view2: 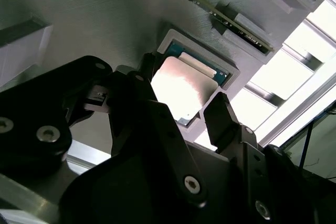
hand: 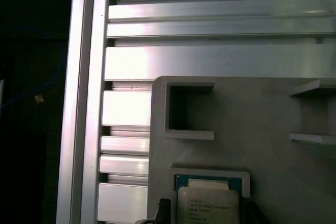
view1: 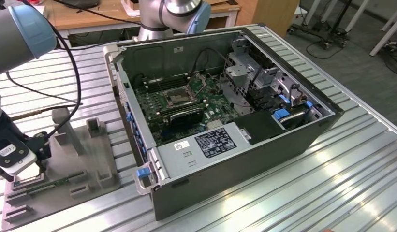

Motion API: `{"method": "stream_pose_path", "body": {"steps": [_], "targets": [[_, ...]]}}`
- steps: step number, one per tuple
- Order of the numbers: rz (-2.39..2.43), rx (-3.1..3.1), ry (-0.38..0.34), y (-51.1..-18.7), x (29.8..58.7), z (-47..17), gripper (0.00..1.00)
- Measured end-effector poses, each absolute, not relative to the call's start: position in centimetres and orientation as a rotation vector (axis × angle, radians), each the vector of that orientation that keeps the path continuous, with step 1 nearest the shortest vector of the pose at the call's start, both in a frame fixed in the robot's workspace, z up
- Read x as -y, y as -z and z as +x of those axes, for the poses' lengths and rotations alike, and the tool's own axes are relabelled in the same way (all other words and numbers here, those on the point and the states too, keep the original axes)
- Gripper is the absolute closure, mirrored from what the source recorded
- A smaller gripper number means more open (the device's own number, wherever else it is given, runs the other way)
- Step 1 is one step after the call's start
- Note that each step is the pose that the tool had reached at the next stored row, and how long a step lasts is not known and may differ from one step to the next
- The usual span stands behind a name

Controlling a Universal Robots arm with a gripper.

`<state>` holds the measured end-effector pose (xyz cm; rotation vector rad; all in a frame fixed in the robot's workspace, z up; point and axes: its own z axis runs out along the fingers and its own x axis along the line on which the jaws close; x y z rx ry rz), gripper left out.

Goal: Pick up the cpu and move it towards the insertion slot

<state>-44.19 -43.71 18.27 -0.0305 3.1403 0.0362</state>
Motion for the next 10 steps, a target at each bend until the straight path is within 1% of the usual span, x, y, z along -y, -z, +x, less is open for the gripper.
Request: {"method": "stream_pose_path", "body": {"steps": [10], "targets": [[-0.031,-3.14,-0.04,-18.27,43.6,-44.19,0.35]]}}
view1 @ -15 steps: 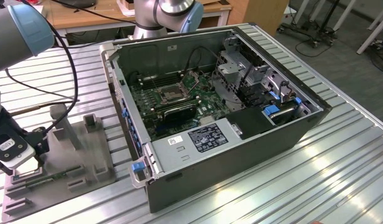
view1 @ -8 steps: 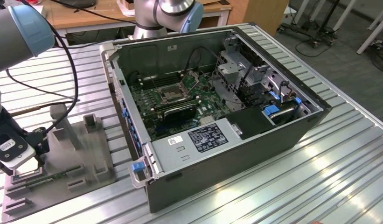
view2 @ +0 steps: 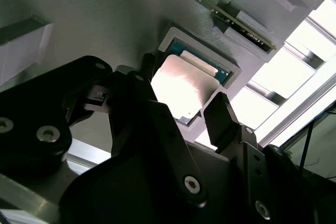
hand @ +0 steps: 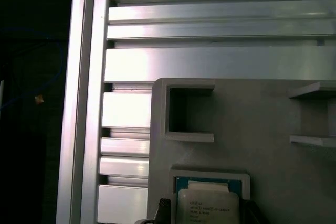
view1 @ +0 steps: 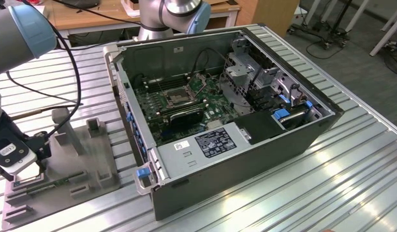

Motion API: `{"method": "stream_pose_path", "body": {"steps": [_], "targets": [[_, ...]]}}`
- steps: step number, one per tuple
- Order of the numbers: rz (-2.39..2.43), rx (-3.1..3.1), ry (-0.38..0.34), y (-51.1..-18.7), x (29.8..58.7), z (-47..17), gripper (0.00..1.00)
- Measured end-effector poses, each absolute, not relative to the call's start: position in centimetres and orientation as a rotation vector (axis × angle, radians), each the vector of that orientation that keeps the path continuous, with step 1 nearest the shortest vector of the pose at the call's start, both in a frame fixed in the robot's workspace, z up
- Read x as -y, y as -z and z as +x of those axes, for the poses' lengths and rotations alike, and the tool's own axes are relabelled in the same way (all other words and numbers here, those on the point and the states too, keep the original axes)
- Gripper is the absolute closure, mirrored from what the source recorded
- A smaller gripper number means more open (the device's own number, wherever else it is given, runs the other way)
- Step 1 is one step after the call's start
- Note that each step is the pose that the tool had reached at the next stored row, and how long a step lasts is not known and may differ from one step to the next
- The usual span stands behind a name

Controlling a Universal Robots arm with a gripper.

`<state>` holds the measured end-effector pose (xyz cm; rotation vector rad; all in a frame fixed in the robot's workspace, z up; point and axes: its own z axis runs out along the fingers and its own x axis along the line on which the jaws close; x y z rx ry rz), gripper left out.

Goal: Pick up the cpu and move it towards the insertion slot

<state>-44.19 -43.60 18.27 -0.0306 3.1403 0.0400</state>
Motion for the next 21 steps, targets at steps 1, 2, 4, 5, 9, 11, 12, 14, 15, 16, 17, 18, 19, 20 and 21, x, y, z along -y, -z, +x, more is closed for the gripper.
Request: {"method": "stream_pose_path", "body": {"steps": [1,2,4,5,9,11,12,14,15,16,17,18,19,20,21], "targets": [[-0.031,-3.14,-0.04,-18.27,43.6,-44.19,0.35],[-0.031,-3.14,-0.04,-18.27,43.59,-44.19,0.35],[-0.031,-3.14,-0.04,-18.27,43.59,-44.2,0.35],[-0.031,-3.14,-0.04,-18.27,43.59,-44.2,0.35],[-0.031,-3.14,-0.04,-18.26,43.59,-44.21,0.35],[-0.031,-3.14,-0.04,-18.27,43.59,-44.21,0.35],[-0.031,-3.14,-0.04,-18.26,43.59,-44.21,0.36],[-0.031,-3.14,-0.04,-18.27,43.59,-44.22,0.36],[-0.031,-3.14,-0.04,-18.27,43.59,-44.22,0.44],[-0.031,-3.14,-0.04,-18.27,43.59,-44.22,0.44],[-0.031,-3.14,-0.04,-18.26,43.59,-44.22,0.44],[-0.031,-3.14,-0.04,-18.27,43.59,-44.22,0.44],[-0.031,-3.14,-0.04,-18.27,43.59,-44.22,0.44],[-0.031,-3.14,-0.04,-18.27,43.59,-44.22,0.44],[-0.031,-3.14,-0.04,-18.27,43.59,-44.23,0.44]]}}
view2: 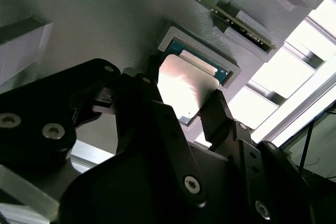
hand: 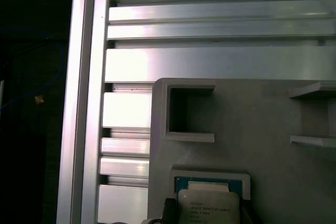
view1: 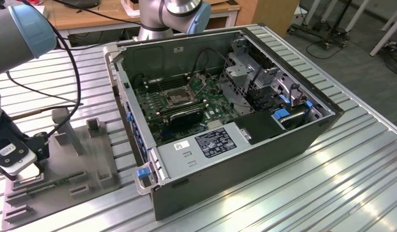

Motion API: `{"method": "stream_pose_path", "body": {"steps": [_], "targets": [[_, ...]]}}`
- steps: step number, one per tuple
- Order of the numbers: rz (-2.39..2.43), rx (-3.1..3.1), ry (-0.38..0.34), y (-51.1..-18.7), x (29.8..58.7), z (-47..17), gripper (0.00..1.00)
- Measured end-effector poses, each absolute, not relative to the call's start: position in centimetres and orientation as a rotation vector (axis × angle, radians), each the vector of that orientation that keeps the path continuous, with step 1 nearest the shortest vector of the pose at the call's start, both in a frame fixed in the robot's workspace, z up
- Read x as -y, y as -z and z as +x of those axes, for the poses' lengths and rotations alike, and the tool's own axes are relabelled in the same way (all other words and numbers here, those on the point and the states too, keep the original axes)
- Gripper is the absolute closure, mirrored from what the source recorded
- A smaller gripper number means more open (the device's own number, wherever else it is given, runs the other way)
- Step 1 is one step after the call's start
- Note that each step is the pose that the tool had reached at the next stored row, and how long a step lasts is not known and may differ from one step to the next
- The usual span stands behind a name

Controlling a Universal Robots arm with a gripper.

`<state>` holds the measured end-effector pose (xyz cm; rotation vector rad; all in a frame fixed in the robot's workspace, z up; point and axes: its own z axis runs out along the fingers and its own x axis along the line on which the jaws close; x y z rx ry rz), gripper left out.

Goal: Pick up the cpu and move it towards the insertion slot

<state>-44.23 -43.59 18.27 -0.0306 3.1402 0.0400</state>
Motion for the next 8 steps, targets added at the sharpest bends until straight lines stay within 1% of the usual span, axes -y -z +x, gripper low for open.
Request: {"method": "stream_pose_path", "body": {"steps": [8], "targets": [[-0.031,-3.14,-0.04,-18.49,43.59,-44.23,0.44]]}}
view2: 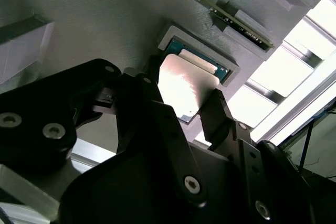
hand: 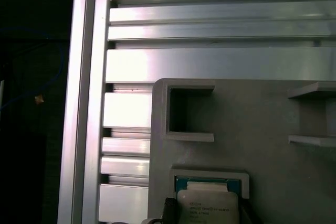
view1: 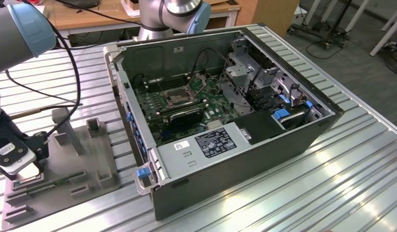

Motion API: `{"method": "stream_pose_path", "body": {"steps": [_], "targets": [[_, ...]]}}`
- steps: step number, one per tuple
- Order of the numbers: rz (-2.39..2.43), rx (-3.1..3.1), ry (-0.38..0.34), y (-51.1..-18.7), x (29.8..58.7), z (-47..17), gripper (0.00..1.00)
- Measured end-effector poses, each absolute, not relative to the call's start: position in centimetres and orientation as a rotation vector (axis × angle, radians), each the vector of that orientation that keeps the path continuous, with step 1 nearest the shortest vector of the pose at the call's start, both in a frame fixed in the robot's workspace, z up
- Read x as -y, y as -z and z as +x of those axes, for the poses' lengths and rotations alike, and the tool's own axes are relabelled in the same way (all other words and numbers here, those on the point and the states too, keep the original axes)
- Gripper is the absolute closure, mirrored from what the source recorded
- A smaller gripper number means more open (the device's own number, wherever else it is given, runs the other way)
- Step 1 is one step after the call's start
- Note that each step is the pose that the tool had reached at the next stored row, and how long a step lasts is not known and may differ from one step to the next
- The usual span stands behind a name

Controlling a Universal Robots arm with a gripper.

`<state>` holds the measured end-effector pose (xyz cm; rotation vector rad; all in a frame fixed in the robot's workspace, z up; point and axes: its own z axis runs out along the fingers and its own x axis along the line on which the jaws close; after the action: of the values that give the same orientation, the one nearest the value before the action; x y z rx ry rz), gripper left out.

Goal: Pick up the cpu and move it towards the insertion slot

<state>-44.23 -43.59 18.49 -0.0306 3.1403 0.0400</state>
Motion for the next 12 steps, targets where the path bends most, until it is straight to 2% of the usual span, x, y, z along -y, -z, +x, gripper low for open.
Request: {"method": "stream_pose_path", "body": {"steps": [12], "targets": [[-0.031,-3.14,-0.04,-18.56,43.59,-44.23,0.46]]}}
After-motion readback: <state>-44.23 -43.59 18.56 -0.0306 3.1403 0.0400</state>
